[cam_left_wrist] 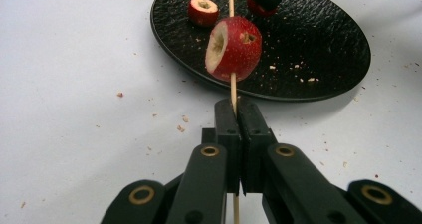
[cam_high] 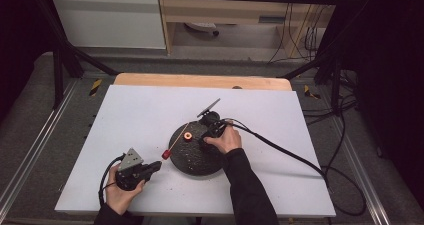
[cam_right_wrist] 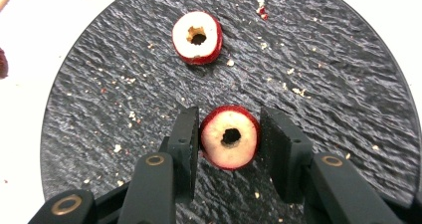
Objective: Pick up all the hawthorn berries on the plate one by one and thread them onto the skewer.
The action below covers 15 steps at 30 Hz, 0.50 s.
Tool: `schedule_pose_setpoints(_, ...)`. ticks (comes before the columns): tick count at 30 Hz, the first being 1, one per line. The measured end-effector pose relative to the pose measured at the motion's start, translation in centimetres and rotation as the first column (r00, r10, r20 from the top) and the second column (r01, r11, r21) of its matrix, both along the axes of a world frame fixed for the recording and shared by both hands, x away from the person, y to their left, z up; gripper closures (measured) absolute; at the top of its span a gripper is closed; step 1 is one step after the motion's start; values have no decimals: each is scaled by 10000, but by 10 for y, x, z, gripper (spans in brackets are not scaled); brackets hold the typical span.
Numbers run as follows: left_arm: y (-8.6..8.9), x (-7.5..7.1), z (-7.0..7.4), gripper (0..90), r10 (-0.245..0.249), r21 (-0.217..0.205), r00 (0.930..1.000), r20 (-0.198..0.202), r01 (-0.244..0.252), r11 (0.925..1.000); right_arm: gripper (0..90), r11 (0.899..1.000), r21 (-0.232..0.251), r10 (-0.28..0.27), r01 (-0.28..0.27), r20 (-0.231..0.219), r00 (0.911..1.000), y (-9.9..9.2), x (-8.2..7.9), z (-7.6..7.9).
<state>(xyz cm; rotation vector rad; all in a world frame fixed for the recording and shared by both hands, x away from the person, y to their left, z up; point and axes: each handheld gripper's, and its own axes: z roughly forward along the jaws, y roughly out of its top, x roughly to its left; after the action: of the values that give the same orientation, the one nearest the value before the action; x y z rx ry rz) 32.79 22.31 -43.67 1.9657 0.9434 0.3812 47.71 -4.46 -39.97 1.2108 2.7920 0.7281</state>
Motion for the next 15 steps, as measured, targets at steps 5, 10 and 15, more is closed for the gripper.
schedule_pose_setpoints(5, -1, 0, 0, 883, -3, -46, 10000, -11, 3, 10000, 613, 9999, 135, -29, 28, 49, 10000, -3, -3, 6)
schedule_pose_setpoints(10, 0, 0, 0, 883, 2, -66, 10000, -12, -2, 10000, 614, 9997, 242, -48, 43, 201, 9998, -6, -6, 12)
schedule_pose_setpoints(15, -1, 0, 0, 883, -7, -49, 10000, -20, 6, 10000, 614, 9991, 407, -101, 89, 296, 9995, -7, -10, 17)
